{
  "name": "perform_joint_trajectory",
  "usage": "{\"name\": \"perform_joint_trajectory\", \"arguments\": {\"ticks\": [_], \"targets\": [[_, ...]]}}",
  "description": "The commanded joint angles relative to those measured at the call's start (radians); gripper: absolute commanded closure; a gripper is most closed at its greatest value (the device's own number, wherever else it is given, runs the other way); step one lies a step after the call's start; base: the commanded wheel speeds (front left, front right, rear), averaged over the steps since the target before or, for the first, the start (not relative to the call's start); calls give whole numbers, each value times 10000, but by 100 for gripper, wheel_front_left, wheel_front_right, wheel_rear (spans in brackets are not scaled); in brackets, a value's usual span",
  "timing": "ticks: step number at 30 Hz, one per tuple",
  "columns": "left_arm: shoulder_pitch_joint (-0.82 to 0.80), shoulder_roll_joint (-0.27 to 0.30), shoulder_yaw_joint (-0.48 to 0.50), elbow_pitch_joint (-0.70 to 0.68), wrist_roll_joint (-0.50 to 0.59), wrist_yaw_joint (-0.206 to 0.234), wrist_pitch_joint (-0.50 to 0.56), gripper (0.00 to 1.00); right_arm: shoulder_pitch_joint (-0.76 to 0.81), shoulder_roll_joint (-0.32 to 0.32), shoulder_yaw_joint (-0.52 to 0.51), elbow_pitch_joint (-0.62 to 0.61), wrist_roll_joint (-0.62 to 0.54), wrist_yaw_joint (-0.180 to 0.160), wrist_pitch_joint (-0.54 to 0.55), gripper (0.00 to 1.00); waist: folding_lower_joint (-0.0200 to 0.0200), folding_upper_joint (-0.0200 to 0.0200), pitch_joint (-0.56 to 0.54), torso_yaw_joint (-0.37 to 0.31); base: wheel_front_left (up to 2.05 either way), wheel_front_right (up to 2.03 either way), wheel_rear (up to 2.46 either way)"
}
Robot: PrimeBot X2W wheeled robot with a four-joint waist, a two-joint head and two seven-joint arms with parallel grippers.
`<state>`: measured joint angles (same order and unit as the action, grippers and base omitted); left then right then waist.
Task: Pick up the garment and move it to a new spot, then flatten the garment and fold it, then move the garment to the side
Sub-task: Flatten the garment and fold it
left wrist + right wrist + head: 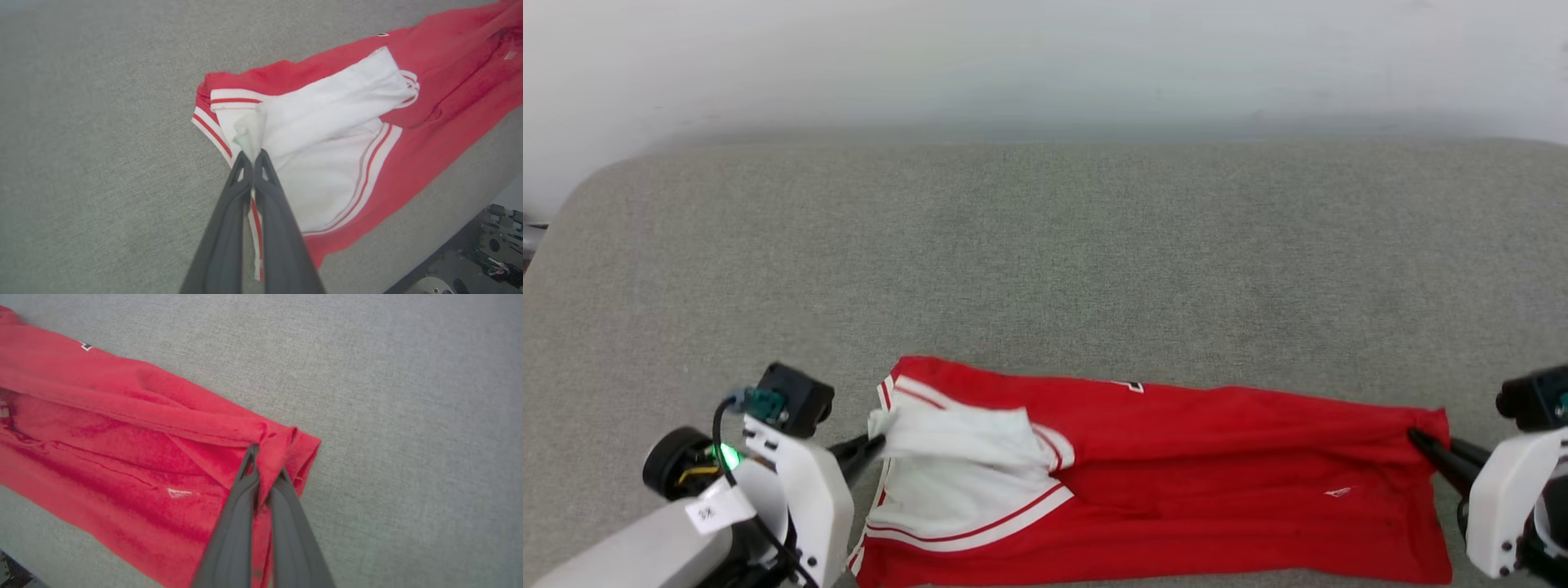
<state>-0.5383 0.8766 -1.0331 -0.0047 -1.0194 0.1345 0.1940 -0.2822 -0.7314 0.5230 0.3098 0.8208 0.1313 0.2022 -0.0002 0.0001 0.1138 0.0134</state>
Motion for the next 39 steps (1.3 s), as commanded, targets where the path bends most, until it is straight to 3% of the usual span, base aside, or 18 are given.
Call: {"name": "perform_joint_trajectory", "arguments": {"ticks": [1,12,19,20,21,22,26,30,35,39], "targets": [[209,77,-42,-28,-44,107,-85,100,315,56,-111,-115,-73,-12,17,100,2,-1,-37,-25,0,0,0],[1221,-128,-443,486,-118,457,-382,100,2131,493,-849,-630,-163,-12,364,100,2,-1,26,-134,0,0,0],[1453,-409,-542,1014,-121,505,-606,100,2723,878,-1123,-310,-447,-14,436,100,2,-1,117,-159,0,0,0],[1439,-453,-525,1077,-54,544,-708,76,2729,938,-1186,-238,-502,-15,363,67,2,-1,111,-161,0,0,0],[1448,-518,-460,1142,-52,600,-852,16,2714,1015,-1229,-227,-527,-17,311,0,2,-1,98,-167,0,0,0],[1467,-580,-369,1175,-50,675,-1046,0,2672,1081,-1298,-261,-522,-15,249,0,2,-1,73,-184,0,0,0],[1597,-690,-80,1200,147,1052,-1932,0,2549,1051,-1568,-645,-393,-12,55,0,2,-1,-110,-217,0,0,0],[1779,-812,285,1140,406,1695,-3010,0,2582,697,-1968,-1390,20,-12,218,0,2,-1,-311,-218,0,0,0],[2041,-1012,784,1096,769,2546,-4172,0,2583,107,-2525,-2159,595,-11,856,0,2,-1,-419,-146,0,0,0],[2179,-1220,1126,1019,1069,2948,-4473,0,2608,-179,-2791,-2251,1038,-11,1555,0,2,-1,-392,-61,0,0,0]]}}
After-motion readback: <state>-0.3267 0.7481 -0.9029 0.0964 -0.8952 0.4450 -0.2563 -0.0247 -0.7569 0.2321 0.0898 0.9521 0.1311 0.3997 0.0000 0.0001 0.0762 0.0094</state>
